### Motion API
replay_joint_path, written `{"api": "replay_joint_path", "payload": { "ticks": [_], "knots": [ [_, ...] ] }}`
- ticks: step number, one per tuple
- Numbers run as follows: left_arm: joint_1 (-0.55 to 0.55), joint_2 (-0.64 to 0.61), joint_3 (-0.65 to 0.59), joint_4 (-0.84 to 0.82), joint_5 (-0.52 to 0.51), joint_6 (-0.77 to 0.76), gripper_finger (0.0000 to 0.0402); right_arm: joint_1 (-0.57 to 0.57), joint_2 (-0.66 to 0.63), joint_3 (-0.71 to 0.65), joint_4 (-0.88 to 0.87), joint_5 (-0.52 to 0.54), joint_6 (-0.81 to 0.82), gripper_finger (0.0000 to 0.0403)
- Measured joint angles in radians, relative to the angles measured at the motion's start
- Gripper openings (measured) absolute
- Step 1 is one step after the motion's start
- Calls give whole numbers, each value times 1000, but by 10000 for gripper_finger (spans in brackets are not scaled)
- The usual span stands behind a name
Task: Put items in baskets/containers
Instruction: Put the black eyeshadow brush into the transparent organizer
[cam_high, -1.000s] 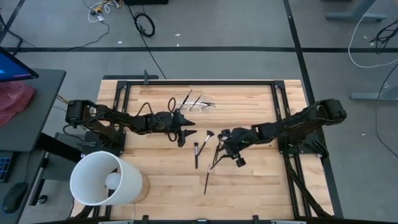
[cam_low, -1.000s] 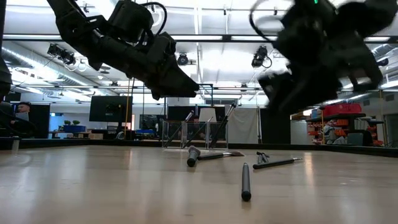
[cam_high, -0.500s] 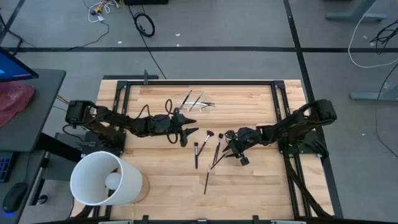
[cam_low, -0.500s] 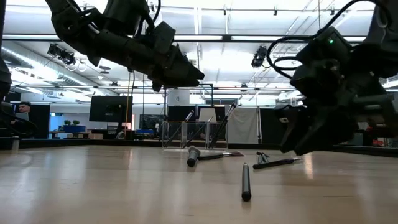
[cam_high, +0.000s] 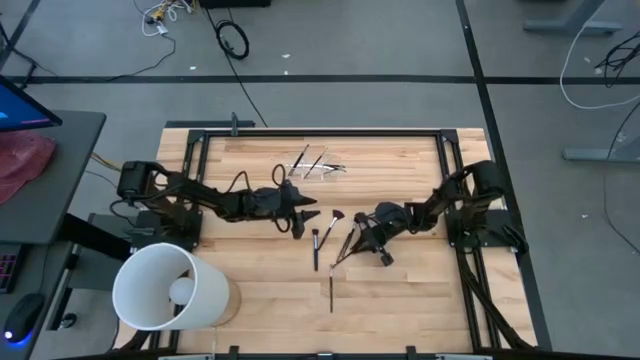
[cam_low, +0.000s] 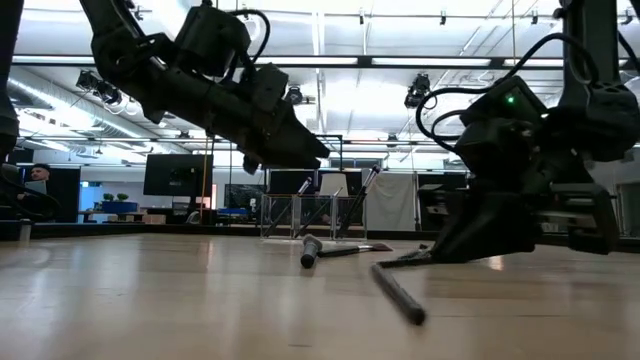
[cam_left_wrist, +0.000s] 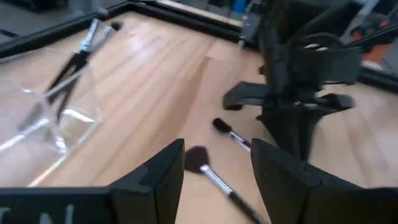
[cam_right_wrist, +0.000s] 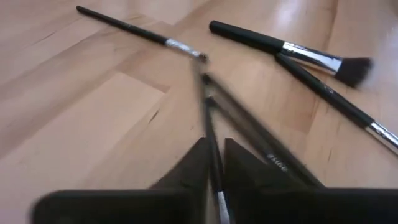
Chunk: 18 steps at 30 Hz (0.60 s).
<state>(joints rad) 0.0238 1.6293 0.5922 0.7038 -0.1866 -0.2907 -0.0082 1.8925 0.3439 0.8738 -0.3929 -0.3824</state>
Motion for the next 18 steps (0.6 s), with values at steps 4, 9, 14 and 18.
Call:
{"api": "replay_joint_path", "payload": {
  "ticks": [4, 9, 14, 18],
  "knots": [
    [-18, 32, 0, 79, 53, -13, 188, -9, 2, 0, 8, -18, -18, 13],
    [-50, 97, 15, 180, 113, -13, 188, -6, -13, -7, 66, -5, 56, 11],
    [-67, 182, 123, 109, 151, -13, 188, -2, -91, 31, -48, 84, 76, 7],
    [-66, 214, 269, -143, 183, 12, 180, 8, -176, 137, -375, 170, 59, 7]
  ]
}}
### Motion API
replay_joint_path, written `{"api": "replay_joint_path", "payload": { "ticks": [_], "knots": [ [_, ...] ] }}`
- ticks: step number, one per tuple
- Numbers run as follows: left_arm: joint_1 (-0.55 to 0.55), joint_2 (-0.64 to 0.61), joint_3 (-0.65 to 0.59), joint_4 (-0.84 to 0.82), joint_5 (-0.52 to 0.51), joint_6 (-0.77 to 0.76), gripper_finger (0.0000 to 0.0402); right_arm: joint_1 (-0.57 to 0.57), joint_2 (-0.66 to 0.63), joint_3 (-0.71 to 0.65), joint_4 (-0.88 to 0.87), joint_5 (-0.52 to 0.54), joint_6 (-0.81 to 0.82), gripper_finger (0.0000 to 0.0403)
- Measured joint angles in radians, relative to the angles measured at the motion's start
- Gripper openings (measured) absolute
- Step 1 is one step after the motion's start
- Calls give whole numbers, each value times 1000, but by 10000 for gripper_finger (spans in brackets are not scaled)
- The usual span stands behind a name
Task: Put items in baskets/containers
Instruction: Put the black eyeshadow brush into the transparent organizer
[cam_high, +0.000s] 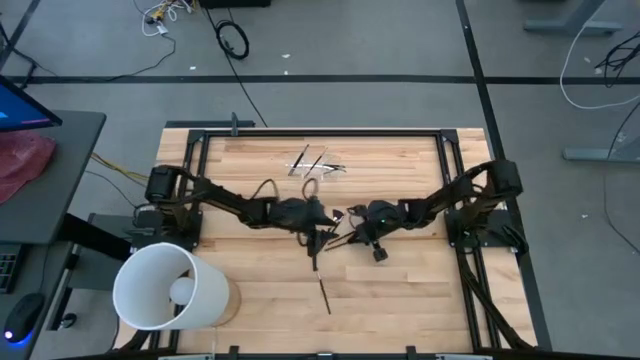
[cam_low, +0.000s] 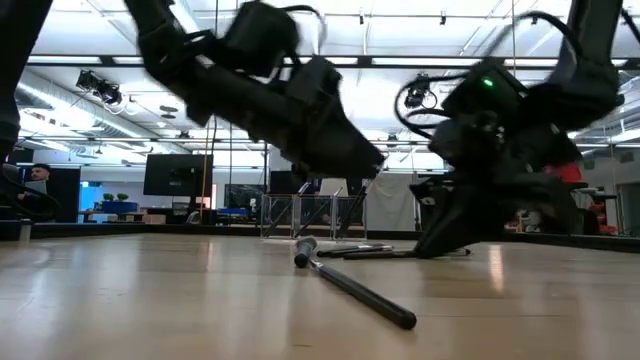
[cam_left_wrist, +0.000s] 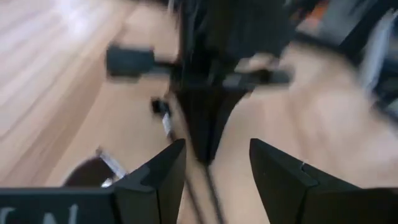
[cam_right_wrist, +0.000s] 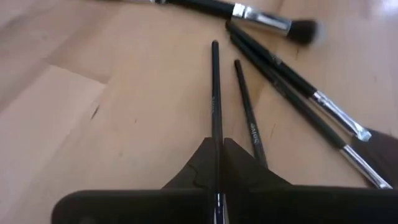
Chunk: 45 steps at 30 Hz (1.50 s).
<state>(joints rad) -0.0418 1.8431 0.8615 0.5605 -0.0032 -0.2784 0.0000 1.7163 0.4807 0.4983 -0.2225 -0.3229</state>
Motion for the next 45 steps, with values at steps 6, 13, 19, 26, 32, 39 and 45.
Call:
{"api": "replay_joint_path", "payload": {
  "ticks": [6, 13, 19, 26, 32, 39, 45],
  "knots": [
    [0, 11, 175, -342, -13, 54, 161, 5, -100, 189, -451, 36, 0, 6],
    [0, 14, 196, -352, -29, 54, 147, 4, -129, 348, -700, 103, -14, 6],
    [1, 48, 199, -351, -65, 53, 147, 6, -128, 361, -705, 125, -52, 6],
    [6, 111, 196, -350, -64, 22, 147, 6, -128, 362, -696, 134, -56, 6],
    [6, 116, 196, -341, -72, 28, 143, 6, -128, 362, -694, 133, -61, 6],
    [5, 116, 196, -335, -72, 37, 100, 6, -128, 363, -694, 133, -61, 6],
    [5, 115, 196, -338, -73, 39, 35, 10, -130, 363, -677, 179, -59, 21]
  ]
}}
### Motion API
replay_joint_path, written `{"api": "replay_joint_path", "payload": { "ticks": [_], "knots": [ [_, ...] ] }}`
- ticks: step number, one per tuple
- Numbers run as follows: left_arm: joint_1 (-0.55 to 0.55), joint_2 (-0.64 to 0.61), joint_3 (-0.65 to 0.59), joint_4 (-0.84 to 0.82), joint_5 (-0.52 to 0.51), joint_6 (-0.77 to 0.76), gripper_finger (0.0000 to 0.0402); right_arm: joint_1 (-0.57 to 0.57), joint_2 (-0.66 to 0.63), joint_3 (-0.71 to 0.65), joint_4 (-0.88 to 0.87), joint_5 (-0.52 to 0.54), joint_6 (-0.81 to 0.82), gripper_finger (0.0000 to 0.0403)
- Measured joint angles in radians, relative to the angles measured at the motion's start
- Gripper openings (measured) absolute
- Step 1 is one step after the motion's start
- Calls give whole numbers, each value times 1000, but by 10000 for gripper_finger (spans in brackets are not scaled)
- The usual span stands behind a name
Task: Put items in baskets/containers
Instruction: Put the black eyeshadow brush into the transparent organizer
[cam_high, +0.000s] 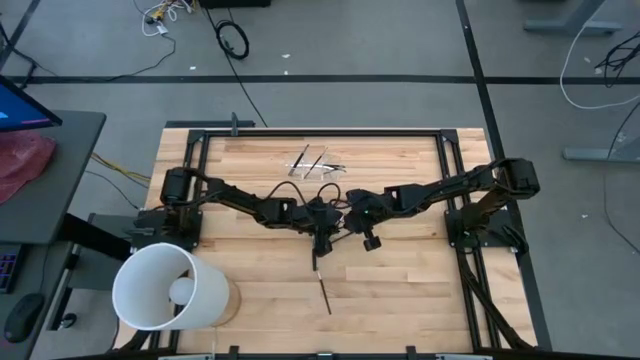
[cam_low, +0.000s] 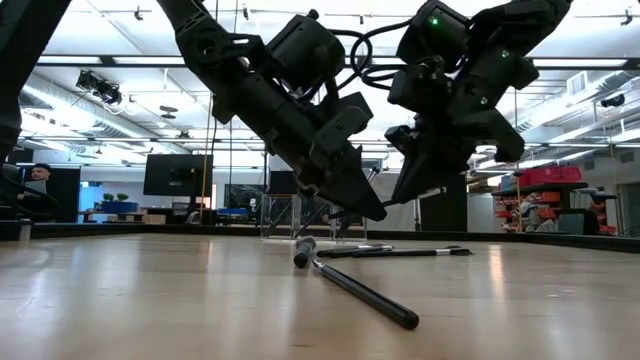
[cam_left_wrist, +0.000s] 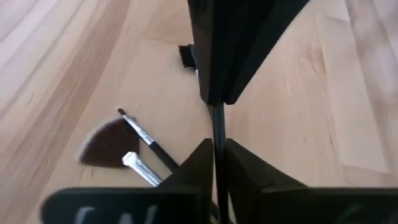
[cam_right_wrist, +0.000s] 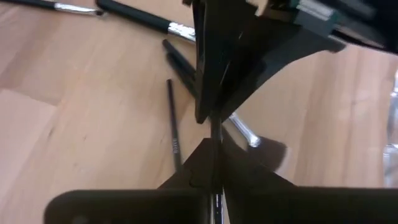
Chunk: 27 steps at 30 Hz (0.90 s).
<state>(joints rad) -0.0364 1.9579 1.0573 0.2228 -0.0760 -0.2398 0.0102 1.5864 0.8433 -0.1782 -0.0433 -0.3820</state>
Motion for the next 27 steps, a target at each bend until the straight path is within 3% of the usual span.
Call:
{"api": "replay_joint_path", "payload": {
  "ticks": [3, 7, 14, 23, 27],
  "knots": [
    [1, -1, 0, -7, -7, 0, 14, 1, -1, 0, 22, 54, 4, 42],
    [1, -1, 0, -20, -25, 2, 23, 4, -12, 2, 50, 115, 5, 72],
    [21, -70, 0, -164, -162, 48, 14, 45, -138, 2, 84, 207, 61, 102],
    [50, -333, 0, -296, -295, 220, 15, 118, -334, -16, 121, 210, 117, 93],
    [74, -481, -33, -291, -303, 281, 15, 118, -360, -127, 364, 212, 114, 87]
  ]
}}
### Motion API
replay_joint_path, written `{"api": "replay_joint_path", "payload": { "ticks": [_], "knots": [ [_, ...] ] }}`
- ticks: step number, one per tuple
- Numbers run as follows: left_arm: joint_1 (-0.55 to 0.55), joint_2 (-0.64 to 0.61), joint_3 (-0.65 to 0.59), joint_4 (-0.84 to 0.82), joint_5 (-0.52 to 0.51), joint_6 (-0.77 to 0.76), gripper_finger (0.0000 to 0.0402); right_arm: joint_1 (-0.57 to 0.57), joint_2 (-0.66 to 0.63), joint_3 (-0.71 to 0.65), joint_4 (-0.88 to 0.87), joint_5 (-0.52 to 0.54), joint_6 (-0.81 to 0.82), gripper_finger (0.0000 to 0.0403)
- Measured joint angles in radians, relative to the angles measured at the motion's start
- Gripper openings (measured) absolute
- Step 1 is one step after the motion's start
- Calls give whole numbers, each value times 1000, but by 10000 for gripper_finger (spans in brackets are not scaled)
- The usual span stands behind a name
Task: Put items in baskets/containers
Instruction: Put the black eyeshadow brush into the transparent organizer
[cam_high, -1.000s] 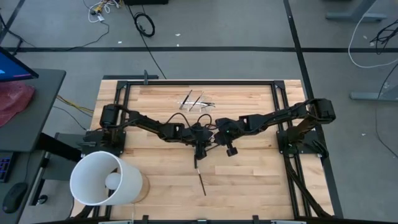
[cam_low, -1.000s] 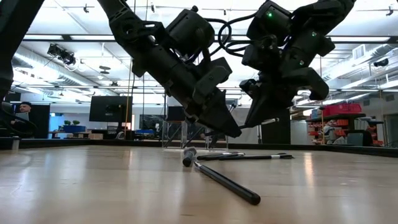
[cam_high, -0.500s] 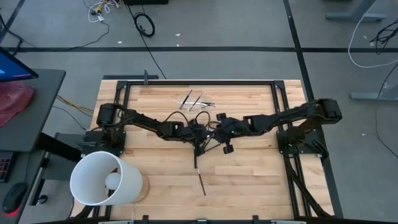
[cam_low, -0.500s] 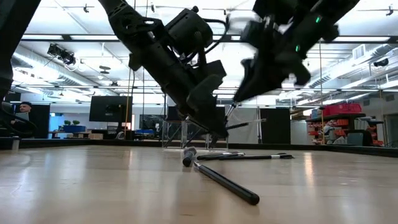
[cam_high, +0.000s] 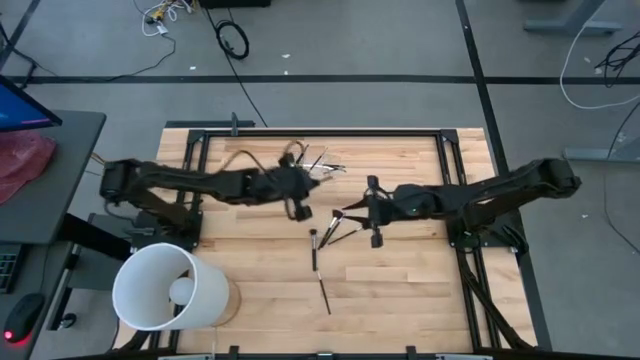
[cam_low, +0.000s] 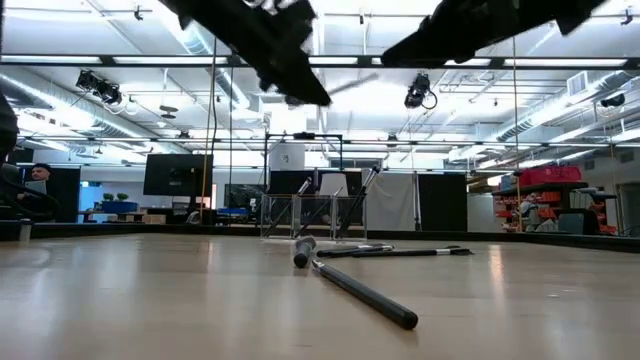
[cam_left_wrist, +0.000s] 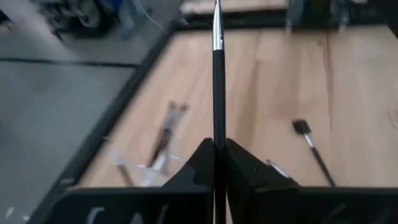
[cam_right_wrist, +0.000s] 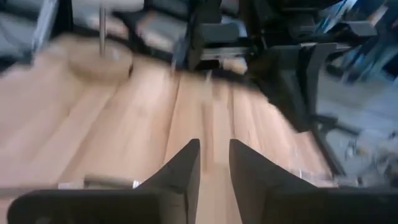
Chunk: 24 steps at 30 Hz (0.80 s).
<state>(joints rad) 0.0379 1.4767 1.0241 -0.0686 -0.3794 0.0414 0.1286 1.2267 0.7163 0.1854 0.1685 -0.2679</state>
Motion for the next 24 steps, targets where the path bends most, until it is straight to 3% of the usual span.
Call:
{"api": "replay_joint_path", "payload": {
  "ticks": [4, 8, 10, 15, 19, 24],
  "knots": [
    [46, -101, -158, 206, 61, 16, 15, -33, 23, -172, 403, -2, 3, 87],
    [110, -66, -415, 774, 347, -15, 14, -119, 114, -310, 880, -3, 105, 87],
    [134, -14, -493, 1017, 374, -43, 14, -161, 171, -331, 1010, 0, 171, 87],
    [190, 112, -523, 1219, 441, -63, 17, -237, 312, -283, 1069, -40, 233, 87],
    [204, 190, -454, 1223, 446, -50, 14, -264, 391, -205, 1067, -75, 224, 87],
    [253, 251, -395, 1234, 409, -34, 16, -270, 391, -175, 1047, -57, 195, 87]
  ]
}}
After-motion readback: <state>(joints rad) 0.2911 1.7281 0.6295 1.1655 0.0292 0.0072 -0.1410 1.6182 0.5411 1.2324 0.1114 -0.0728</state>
